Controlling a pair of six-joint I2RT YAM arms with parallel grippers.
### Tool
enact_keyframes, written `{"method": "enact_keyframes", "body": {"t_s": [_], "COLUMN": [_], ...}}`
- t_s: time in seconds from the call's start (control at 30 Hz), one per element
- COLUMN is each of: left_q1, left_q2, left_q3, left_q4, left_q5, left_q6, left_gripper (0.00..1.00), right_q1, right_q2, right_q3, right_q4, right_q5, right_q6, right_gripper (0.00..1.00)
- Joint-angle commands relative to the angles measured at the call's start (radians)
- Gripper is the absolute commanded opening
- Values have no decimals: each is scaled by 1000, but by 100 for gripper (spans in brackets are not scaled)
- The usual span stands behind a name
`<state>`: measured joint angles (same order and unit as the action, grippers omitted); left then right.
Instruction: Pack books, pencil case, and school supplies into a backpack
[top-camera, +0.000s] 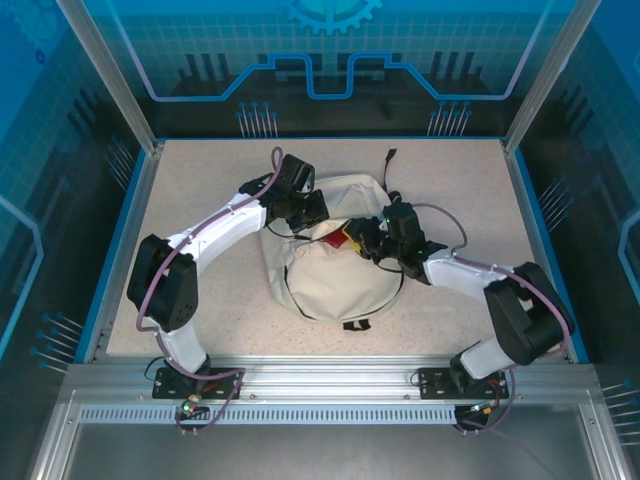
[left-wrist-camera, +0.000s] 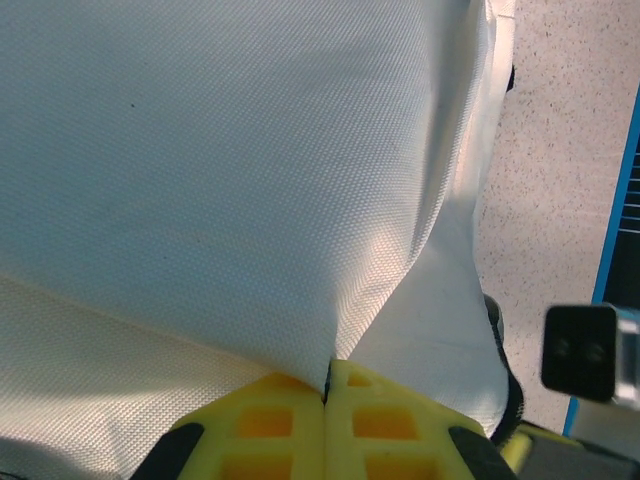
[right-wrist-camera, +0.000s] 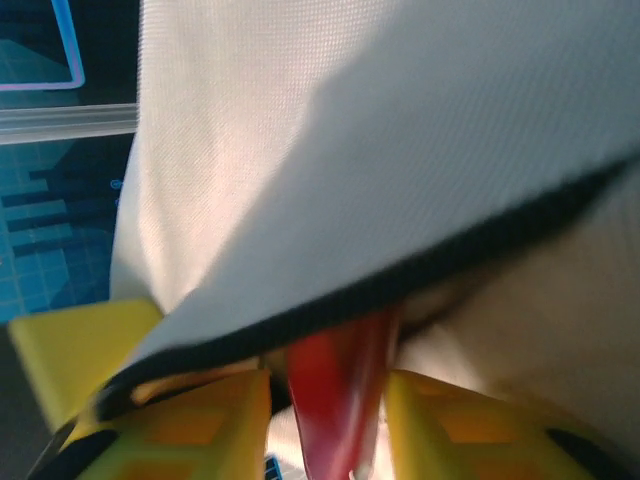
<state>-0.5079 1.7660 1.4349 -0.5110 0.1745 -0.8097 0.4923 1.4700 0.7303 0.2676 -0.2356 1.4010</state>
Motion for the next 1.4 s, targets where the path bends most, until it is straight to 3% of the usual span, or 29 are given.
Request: {"method": "enact_keyframes", "body": {"t_s": [0.0,0.33,0.77,1.17,1.27,1.37], "left_q1": [6,7,7,10,19,43], "left_q2": [-23,-31,-32,-36,-48,-70], "left_q3": [-11,-9,-19,-31,-31,-34], "left_q4": [22,19,26,31,28,24], "left_q5": [35,34,47,62,66,76], "left_q6": [17,23,15,1,1,6], "left_gripper": [0,0,0,0,7,24], "right_q1": [15,23,29,42,43,41], "right_q2": [-72,-29,114,221,187,119], "right_q3": [-12,44,131,191,176,155], "right_q4": [-164,-227,-123,66,15,-120], "right_q5": [-3,2,-31,-68,-66,-45], "right_q6": [-79,-119,-125,-115,-140,-190], "right_gripper": [32,23,12,9,7,7]}}
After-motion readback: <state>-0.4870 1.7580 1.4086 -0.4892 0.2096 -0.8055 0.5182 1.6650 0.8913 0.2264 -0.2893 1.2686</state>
